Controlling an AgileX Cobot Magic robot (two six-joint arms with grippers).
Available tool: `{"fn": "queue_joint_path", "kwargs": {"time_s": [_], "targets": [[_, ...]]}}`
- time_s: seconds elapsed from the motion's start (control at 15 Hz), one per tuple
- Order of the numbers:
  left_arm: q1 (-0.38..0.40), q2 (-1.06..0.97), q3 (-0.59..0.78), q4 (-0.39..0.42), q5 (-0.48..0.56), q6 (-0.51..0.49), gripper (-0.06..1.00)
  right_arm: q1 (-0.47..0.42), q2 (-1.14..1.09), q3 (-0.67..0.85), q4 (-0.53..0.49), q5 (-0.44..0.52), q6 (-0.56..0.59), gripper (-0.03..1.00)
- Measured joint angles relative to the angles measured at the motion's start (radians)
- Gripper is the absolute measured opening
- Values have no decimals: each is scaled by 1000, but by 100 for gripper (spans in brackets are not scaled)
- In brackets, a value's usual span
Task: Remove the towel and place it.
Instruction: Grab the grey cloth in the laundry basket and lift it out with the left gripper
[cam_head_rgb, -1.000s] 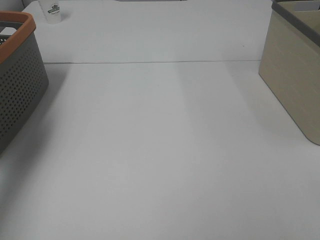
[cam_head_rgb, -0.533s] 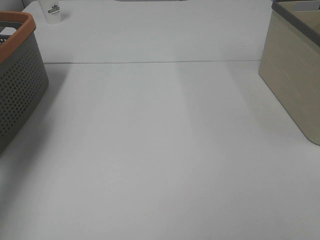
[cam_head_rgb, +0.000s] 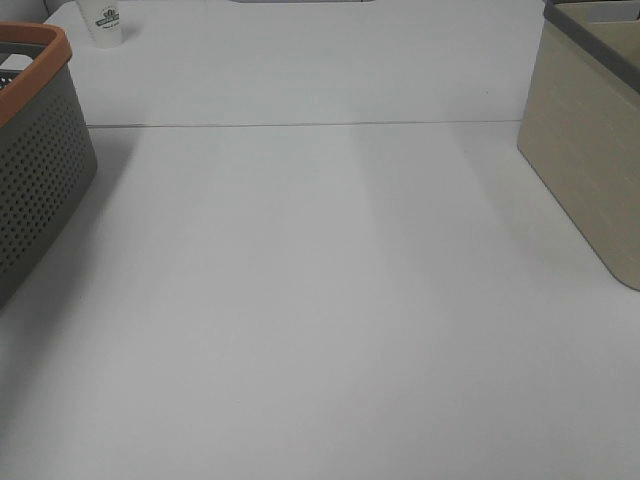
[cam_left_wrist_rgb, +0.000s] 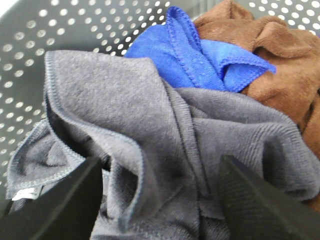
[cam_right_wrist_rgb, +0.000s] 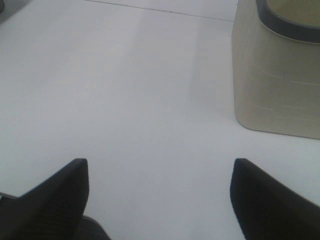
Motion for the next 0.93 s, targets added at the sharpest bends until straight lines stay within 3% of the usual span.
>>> {"fn": "queue_joint_path", "kwargs": {"time_s": [0.13, 0.27, 0.33, 0.67, 0.93], "targets": [[0, 3, 0, 2, -18, -7, 42, 0, 0, 0, 0, 0, 1, 76], [0, 4, 0, 2, -29, -11, 10, 0, 0, 0, 0, 0, 1, 76], [0, 4, 0, 1, -30, -20, 2, 0, 0, 0, 0, 0, 1, 76], [0, -55, 0, 1, -37, -29, 0, 0, 0, 0, -1, 0, 4, 76], [0, -185, 0, 55, -49, -29, 0, 0, 0, 0, -2, 0, 5, 76]]}}
